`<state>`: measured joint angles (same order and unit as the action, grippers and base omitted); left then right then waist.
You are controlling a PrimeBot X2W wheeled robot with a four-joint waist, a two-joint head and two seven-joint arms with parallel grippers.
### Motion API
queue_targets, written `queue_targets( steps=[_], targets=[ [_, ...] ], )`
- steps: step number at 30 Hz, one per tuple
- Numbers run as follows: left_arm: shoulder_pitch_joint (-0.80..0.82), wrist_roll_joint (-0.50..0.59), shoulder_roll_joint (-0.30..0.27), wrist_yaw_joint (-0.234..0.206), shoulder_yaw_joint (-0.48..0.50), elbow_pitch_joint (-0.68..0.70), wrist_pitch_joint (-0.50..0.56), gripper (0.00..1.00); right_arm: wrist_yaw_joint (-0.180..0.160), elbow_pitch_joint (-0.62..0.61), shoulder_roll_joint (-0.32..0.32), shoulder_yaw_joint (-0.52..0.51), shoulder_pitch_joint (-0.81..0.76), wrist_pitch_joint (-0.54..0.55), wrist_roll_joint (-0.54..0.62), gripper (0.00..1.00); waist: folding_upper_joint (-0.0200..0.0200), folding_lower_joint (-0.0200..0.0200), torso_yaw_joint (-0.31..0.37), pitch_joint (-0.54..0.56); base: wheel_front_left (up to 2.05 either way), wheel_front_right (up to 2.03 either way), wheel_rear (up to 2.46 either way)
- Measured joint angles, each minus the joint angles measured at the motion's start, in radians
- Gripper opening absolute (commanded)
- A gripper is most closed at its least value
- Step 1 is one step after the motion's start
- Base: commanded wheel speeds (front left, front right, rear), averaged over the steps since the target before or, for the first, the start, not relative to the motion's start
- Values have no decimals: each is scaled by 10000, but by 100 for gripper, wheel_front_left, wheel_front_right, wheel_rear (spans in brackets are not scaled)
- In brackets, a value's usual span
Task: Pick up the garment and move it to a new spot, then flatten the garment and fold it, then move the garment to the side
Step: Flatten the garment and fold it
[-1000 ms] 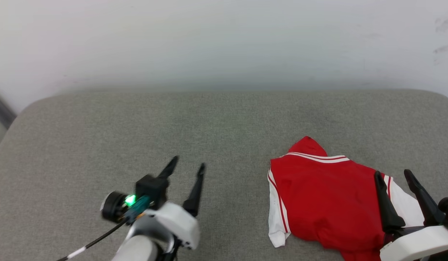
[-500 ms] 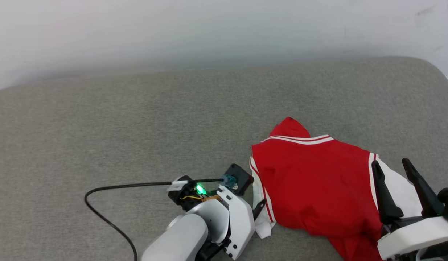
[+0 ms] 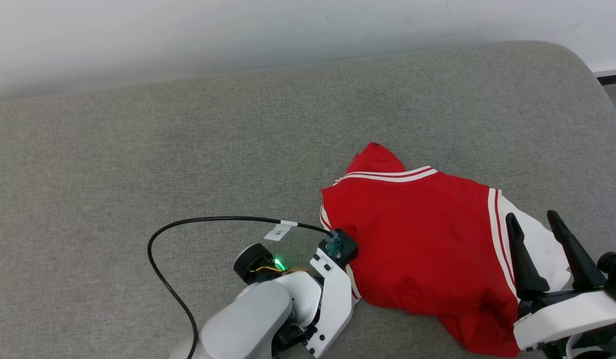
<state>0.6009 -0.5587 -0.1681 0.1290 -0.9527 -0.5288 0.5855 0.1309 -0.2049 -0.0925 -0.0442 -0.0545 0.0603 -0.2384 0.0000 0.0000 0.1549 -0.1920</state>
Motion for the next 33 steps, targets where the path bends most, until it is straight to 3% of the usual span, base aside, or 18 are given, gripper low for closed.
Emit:
queue_targets(
  steps=[5, 12, 13, 18, 24, 28, 30, 33],
  targets=[
    [57, 199, -176, -173, 65, 44, -788, 0, 0, 117, 33, -146, 85, -33, -12, 100, 0, 0, -148, 161, 0, 0, 0],
    [488, 869, -1223, -1283, 840, 1099, -2169, 0, 0, 186, 77, -242, 21, 79, -12, 100, 0, 0, -663, 685, 0, 0, 0],
    [488, 869, -1223, -1283, 840, 1099, -2169, 0, 0, 186, 77, -242, 21, 79, -12, 100, 0, 0, -663, 685, 0, 0, 0],
    [91, 1078, -2669, -2387, 1570, 2732, -2364, 0, 0, 151, 100, -301, -133, 203, -15, 100, 0, 0, -1255, 1093, 0, 0, 0],
    [-2038, 535, -3975, -3718, 2291, 4082, -2096, 0, 0, 77, 140, -384, -260, 286, -63, 100, 0, 0, -1674, 1181, 0, 0, 0],
    [-3893, -378, -3963, -4349, 2562, 4186, -2199, 0, 0, 75, 163, -393, -260, 345, -84, 100, 0, 0, -1757, 1115, 0, 0, 0],
    [-4249, -598, -3848, -4426, 2615, 4130, -2313, 0, 0, 81, 169, -414, -261, 360, -86, 100, 0, 0, -1778, 1121, 0, 0, 0],
    [-5153, -1459, -3216, -4412, 2782, 3754, -2652, 0, 0, 109, 184, -443, -295, 428, -86, 100, 0, 0, -1845, 1271, 0, 0, 0]
  ],
)
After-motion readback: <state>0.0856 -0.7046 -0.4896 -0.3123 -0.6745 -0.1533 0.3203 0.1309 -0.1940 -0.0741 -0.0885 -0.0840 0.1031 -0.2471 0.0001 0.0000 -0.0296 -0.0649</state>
